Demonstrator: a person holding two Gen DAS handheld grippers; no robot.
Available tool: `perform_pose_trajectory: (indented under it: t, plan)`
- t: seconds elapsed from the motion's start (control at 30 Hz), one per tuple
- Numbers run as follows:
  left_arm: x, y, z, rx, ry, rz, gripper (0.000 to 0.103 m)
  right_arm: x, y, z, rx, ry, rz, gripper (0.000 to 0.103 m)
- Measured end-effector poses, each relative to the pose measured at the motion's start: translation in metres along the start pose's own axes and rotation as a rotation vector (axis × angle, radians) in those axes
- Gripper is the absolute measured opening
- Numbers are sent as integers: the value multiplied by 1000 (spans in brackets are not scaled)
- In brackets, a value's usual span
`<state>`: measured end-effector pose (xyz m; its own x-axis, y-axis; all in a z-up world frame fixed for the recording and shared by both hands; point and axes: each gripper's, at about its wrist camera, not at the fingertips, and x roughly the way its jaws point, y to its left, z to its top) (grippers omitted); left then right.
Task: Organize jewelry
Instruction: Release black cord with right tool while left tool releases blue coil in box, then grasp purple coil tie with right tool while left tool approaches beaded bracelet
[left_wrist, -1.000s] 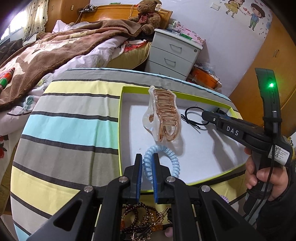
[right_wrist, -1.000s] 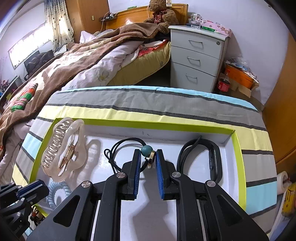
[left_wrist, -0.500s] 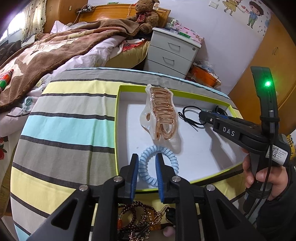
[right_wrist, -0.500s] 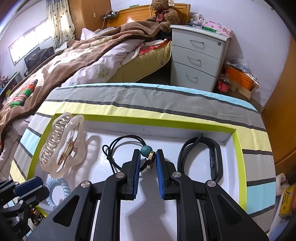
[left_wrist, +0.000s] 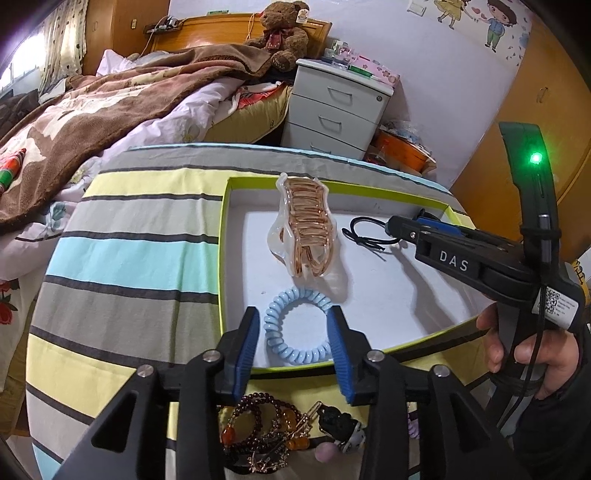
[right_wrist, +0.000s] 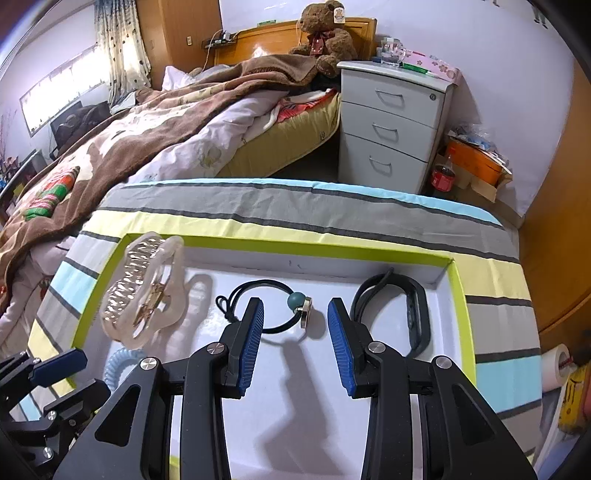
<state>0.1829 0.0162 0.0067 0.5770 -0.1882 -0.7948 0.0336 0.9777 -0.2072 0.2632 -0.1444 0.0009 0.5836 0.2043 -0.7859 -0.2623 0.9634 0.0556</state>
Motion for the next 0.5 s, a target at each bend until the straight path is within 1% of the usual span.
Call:
perform_pose_trajectory:
  t: [0.03, 0.13, 0.27, 0.5]
  plan:
    - [-1, 0, 1, 0, -3, 3, 45, -3, 0, -1, 2, -4, 1, 37]
    - [-7, -1, 0, -1, -14, -1, 46, -15, 1, -4, 9, -22, 3, 37]
    - [-18, -3, -3, 11, -33, 20, 49, -31, 1, -9, 23, -45, 12, 37]
    - [-38, -2, -11, 17, -57, 17, 53, -61, 3, -29, 34, -86, 13, 37]
